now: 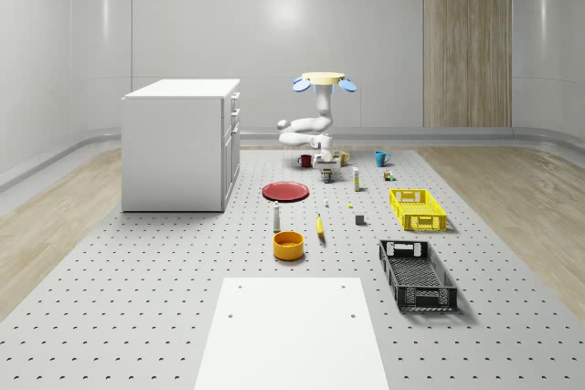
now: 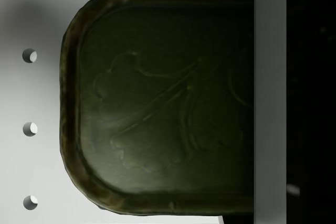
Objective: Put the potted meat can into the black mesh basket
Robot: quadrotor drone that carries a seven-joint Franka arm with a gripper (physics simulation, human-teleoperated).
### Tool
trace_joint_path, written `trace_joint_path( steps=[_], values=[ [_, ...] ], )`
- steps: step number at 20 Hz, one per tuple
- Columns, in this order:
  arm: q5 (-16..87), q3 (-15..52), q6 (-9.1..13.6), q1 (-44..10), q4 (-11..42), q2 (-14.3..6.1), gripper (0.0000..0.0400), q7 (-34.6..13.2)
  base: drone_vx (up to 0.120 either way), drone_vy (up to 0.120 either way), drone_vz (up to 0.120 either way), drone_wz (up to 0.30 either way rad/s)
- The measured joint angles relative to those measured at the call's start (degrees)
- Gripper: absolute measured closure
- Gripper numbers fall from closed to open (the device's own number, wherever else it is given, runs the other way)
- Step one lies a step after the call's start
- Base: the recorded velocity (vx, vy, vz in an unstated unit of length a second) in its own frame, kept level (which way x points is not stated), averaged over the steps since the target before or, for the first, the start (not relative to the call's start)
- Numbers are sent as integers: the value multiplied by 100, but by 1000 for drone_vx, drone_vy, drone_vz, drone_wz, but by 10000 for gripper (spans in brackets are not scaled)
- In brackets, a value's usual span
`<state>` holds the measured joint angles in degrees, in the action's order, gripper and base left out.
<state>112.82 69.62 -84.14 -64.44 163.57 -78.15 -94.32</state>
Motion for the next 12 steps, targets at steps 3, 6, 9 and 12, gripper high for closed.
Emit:
trace_joint_path(
  steps=[3,6,9,12],
  values=[
    [-101,97,13,-11,20,-20,118,-28,0,0,0,0],
    [-301,305,77,-25,63,-28,118,-58,0,0,13,0],
    [-507,516,134,-45,99,-39,118,-93,0,0,120,0],
    [-643,651,150,-65,116,-65,118,-118,67,0,120,0]
  ],
)
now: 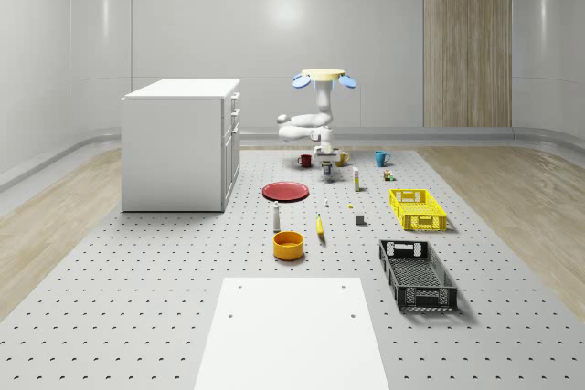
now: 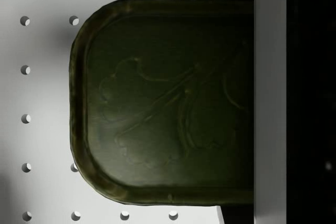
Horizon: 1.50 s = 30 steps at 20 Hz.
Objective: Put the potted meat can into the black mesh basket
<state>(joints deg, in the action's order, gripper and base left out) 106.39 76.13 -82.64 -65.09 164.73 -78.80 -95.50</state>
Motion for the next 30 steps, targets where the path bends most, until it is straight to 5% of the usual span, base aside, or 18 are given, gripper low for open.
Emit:
trace_joint_path(
  steps=[19,30],
  values=[
    [-256,197,-198,-78,5,-259,119,-94,120,0,84,0],
    [-317,223,-328,-110,-1,-398,119,-125,120,51,4,0]
  ],
)
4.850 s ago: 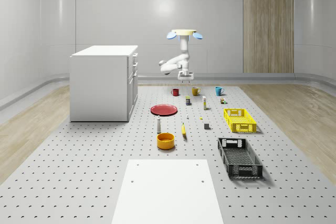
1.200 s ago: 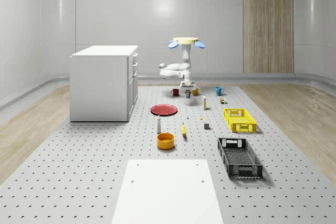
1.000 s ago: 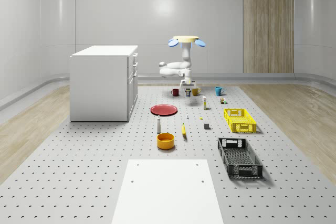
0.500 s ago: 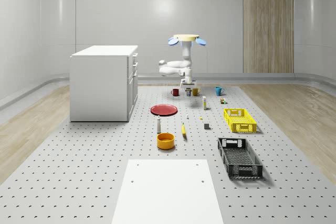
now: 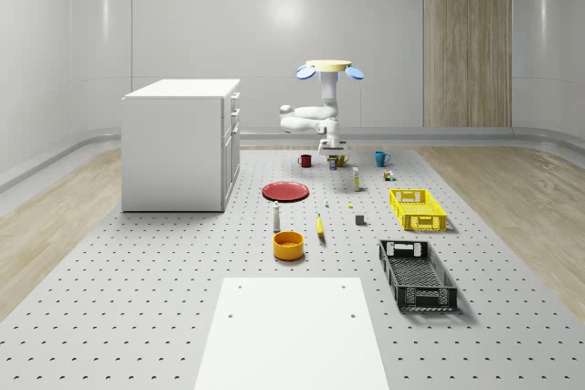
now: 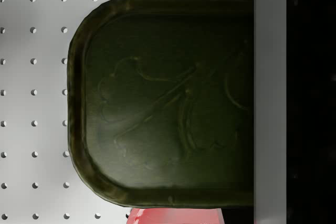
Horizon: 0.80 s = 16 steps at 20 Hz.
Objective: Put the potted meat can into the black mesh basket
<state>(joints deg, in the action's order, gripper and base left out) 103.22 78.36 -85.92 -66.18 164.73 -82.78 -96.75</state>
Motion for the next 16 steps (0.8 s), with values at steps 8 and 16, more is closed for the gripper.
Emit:
trace_joint_path(
  steps=[8,16],
  values=[
    [-38,15,-84,-20,-4,-90,119,-18,120,0,0,0],
    [-71,28,-161,-37,-7,-172,119,-33,120,0,0,0]
  ],
)
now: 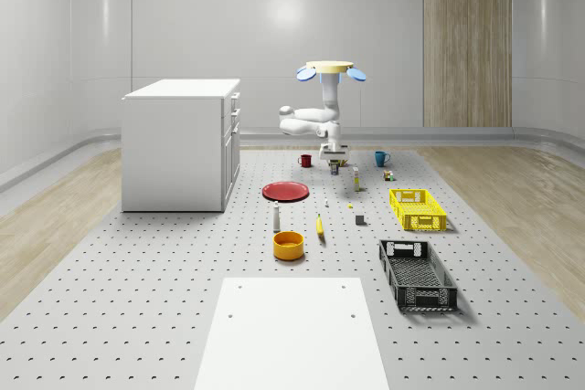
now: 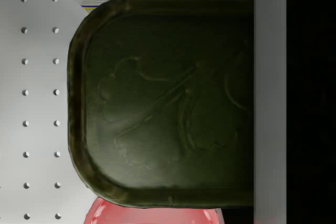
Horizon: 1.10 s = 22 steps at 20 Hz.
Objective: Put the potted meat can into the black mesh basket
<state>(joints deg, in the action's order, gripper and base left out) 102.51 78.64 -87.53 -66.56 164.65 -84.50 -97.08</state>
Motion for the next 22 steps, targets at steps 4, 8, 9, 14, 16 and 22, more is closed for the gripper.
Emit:
trace_joint_path(
  steps=[4,8,9,14,16,22],
  values=[
    [-15,6,-35,-8,-2,-38,119,-7,120,0,0,0],
    [-30,11,-68,-16,-3,-73,119,-13,120,0,0,0],
    [-33,13,-76,-17,-3,-82,119,-14,120,40,0,0],
    [-50,19,-115,-26,-5,-123,119,-22,120,120,0,0],
    [-56,22,-129,-29,-6,-138,119,-25,120,60,0,0],
    [-74,28,-171,-38,-7,-183,119,-32,120,0,0,0]
  ],
)
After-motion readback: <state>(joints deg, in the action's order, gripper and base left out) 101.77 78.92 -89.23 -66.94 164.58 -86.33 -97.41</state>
